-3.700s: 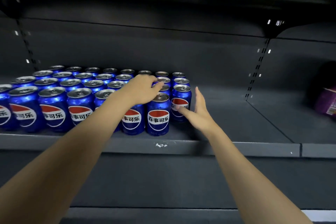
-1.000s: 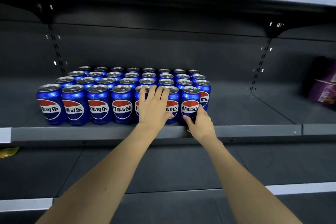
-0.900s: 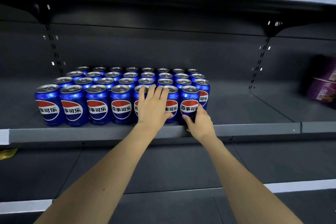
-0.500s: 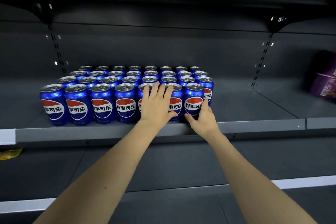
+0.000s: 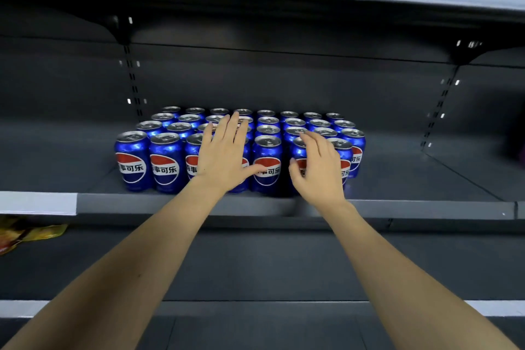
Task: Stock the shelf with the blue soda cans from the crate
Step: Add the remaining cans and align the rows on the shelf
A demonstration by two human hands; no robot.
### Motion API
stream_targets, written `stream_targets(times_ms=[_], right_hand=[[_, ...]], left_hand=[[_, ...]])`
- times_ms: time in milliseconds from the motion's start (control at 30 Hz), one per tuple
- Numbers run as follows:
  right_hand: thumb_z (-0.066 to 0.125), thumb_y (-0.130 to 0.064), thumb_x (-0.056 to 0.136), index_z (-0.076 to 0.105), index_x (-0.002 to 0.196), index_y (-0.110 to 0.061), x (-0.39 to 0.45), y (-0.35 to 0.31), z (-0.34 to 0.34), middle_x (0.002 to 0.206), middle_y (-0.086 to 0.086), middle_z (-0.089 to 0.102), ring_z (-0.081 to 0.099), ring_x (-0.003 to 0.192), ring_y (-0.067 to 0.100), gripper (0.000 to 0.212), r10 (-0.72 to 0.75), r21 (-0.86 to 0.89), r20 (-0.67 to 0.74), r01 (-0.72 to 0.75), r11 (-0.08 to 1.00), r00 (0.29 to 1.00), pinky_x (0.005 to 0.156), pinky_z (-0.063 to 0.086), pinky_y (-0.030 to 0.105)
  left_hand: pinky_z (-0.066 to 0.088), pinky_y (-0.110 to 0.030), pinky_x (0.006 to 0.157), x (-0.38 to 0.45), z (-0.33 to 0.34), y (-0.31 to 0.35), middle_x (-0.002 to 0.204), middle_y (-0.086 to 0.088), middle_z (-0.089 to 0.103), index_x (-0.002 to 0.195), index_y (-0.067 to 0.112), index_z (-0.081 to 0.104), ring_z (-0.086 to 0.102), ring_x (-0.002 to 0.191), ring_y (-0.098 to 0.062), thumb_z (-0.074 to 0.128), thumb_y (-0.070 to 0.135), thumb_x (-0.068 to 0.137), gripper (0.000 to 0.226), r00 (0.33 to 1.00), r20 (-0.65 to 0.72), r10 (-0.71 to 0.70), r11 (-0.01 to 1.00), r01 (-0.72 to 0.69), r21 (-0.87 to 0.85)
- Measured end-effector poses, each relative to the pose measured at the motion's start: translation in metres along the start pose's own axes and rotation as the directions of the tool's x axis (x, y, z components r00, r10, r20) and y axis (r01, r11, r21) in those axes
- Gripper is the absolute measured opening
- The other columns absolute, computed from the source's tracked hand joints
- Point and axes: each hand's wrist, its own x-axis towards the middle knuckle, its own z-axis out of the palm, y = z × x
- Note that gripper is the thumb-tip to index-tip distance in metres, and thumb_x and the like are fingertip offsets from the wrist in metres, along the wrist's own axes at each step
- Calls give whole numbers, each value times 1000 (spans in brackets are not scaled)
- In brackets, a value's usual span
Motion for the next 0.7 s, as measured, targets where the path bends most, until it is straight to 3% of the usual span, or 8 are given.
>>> stream_targets(times_ms=[267,400,600,700], right_hand=[[45,-49,79,52,130,-8,3,-26,26,134,10,54,48,126,30,66,-114,-225,29,117,967,993,111,13,44],[58,-53,78,51,134,-14,2,-29,37,137,9,54,47,129,33,69,-132,-283,89,152,947,987,111,10,47],[79,-46,66,58,126,-18,6,-29,39,127,7,60,55,118,31,70,-117,-299,43,125,946,992,107,31,53],[78,-45,64,59,122,-18,6,-27,40,123,5,61,57,113,29,66,-141,-286,5,137,948,990,106,27,46]], left_hand=[[2,-46,118,-6,12,-26,158,-5,9,151,12,2,6,146,-21,50,78,70,114,992,103,73,997,-74,2],[4,-43,116,-5,15,-28,157,-6,15,150,11,4,13,145,-20,59,69,73,112,993,82,91,996,-89,-23],[8,-37,116,-1,16,-27,153,-5,25,147,12,21,20,142,-18,61,64,75,98,993,34,117,992,-115,-59],[7,-36,116,-1,16,-25,153,-5,27,146,11,22,21,142,-19,60,64,76,96,992,17,127,990,-125,-61]])
